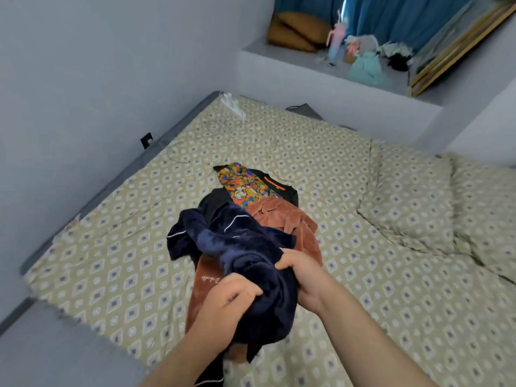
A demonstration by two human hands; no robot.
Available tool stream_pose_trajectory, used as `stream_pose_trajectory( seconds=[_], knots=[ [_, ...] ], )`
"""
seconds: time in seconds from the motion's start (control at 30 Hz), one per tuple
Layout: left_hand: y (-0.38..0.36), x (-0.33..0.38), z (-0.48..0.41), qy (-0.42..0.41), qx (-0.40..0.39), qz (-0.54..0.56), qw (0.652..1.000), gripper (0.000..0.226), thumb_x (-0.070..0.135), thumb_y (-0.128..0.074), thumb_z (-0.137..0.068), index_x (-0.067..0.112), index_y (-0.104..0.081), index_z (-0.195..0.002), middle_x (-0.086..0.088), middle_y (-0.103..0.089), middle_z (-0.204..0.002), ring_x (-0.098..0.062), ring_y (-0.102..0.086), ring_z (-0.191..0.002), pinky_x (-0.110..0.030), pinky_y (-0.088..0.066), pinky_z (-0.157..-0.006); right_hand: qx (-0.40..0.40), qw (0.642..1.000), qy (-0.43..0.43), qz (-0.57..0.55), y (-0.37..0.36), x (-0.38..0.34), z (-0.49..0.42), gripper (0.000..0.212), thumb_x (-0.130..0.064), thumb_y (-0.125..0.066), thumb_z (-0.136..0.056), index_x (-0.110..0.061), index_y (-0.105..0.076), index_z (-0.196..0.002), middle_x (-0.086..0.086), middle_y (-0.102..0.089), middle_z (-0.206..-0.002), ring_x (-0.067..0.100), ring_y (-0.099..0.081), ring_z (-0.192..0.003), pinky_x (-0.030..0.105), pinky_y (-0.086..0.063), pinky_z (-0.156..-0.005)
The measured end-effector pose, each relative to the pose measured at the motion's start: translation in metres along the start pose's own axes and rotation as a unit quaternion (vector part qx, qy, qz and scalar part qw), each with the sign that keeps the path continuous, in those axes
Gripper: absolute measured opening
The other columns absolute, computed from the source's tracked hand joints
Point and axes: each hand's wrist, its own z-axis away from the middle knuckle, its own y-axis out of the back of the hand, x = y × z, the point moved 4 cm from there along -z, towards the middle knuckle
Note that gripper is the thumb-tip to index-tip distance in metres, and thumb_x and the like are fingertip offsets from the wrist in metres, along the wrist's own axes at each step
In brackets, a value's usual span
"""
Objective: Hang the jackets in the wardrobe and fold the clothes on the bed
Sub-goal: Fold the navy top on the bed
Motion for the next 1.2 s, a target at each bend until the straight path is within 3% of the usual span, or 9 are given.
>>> stream_pose_trajectory(
  seconds=[0.1,0.2,0.33,0.5,0.63,0.73,0.87,1.07,1.2],
  knots=[
    [0.010,0.007,-0.005,0.033,0.144,-0.090,0.985,0.047,0.037,-0.073,-0.071,0.048,-0.054,-0.112,0.015,-0.052,-0.111,-0.008,-0.055,-0.102,-0.020,-0.045,-0.088,-0.019,0.999,0.034,-0.004,0.005,-0.048,0.045,0.046,-0.006,-0.054,-0.062,0.002,-0.066,-0.106,0.021,-0.065,-0.106,0.032,-0.064,-0.090,0.037,-0.051,-0.082],
    [-0.003,0.034,-0.018,0.038,0.119,-0.108,0.986,0.075,0.042,-0.082,-0.064,0.027,-0.052,-0.131,0.003,-0.055,-0.128,-0.015,-0.053,-0.119,-0.037,-0.045,-0.104,-0.077,0.994,0.066,0.032,0.004,-0.090,0.094,0.031,-0.012,-0.058,-0.063,-0.003,-0.078,-0.085,0.017,-0.073,-0.092,0.028,-0.070,-0.080,0.032,-0.055,-0.076],
    [-0.022,0.099,-0.028,-0.079,0.120,-0.097,0.985,0.031,0.017,-0.069,-0.079,0.042,-0.062,-0.096,0.021,-0.067,-0.095,0.002,-0.062,-0.094,-0.023,-0.048,-0.077,-0.112,0.983,0.124,0.081,0.007,-0.134,0.161,0.027,-0.012,-0.069,-0.069,0.001,-0.075,-0.093,0.019,-0.072,-0.091,0.030,-0.069,-0.081,0.037,-0.056,-0.080],
    [0.016,0.199,-0.034,-0.094,0.094,0.022,0.991,0.007,0.010,-0.070,-0.085,0.012,-0.070,-0.093,-0.005,-0.074,-0.088,-0.025,-0.069,-0.087,-0.039,-0.053,-0.078,-0.001,0.939,0.227,0.257,0.039,-0.192,0.238,0.044,-0.003,-0.060,-0.062,0.001,-0.064,-0.106,0.025,-0.069,-0.098,0.039,-0.067,-0.089,0.049,-0.053,-0.084],
    [0.056,0.299,-0.012,-0.141,0.016,0.010,0.990,0.041,0.037,-0.081,-0.060,0.009,-0.062,-0.082,0.001,-0.065,-0.067,-0.012,-0.059,-0.060,-0.025,-0.045,-0.056,0.098,0.872,0.273,0.395,0.050,-0.228,0.289,0.020,-0.002,-0.056,-0.073,-0.019,-0.066,-0.072,0.011,-0.064,-0.075,0.026,-0.063,-0.072,0.034,-0.048,-0.067],
    [0.067,0.358,0.003,-0.152,-0.021,0.053,0.987,0.038,0.043,-0.077,-0.067,0.013,-0.057,-0.077,-0.002,-0.055,-0.066,-0.013,-0.052,-0.058,-0.026,-0.039,-0.054,0.119,0.829,0.306,0.453,0.051,-0.244,0.316,0.020,-0.011,-0.057,-0.092,-0.014,-0.067,-0.076,0.003,-0.069,-0.074,0.017,-0.064,-0.070,0.027,-0.048,-0.065],
    [0.079,0.414,0.010,-0.202,0.069,-0.014,0.977,0.025,0.024,-0.066,-0.094,0.016,-0.056,-0.071,0.003,-0.056,-0.063,-0.013,-0.051,-0.058,-0.029,-0.040,-0.060,0.128,0.802,0.353,0.465,0.045,-0.257,0.345,0.024,-0.026,-0.053,-0.101,-0.015,-0.062,-0.082,-0.003,-0.062,-0.074,0.012,-0.058,-0.071,0.027,-0.043,-0.068],
    [0.087,0.477,0.029,-0.343,0.208,-0.233,0.886,0.034,0.028,-0.060,-0.096,0.018,-0.044,-0.068,0.006,-0.046,-0.064,-0.007,-0.041,-0.057,-0.019,-0.031,-0.052,0.174,0.746,0.461,0.447,0.027,-0.273,0.371,0.018,-0.013,-0.050,-0.097,-0.003,-0.064,-0.091,-0.001,-0.065,-0.085,0.009,-0.058,-0.078,0.034,-0.048,-0.078],
    [0.102,0.496,0.035,-0.370,0.256,-0.211,0.868,0.024,0.032,-0.056,-0.098,0.020,-0.050,-0.077,0.004,-0.055,-0.074,-0.005,-0.050,-0.068,-0.021,-0.032,-0.057,0.208,0.695,0.448,0.523,0.005,-0.276,0.383,0.011,-0.019,-0.060,-0.085,-0.009,-0.061,-0.080,-0.007,-0.057,-0.069,0.006,-0.053,-0.064,0.027,-0.041,-0.062]
  ],
)
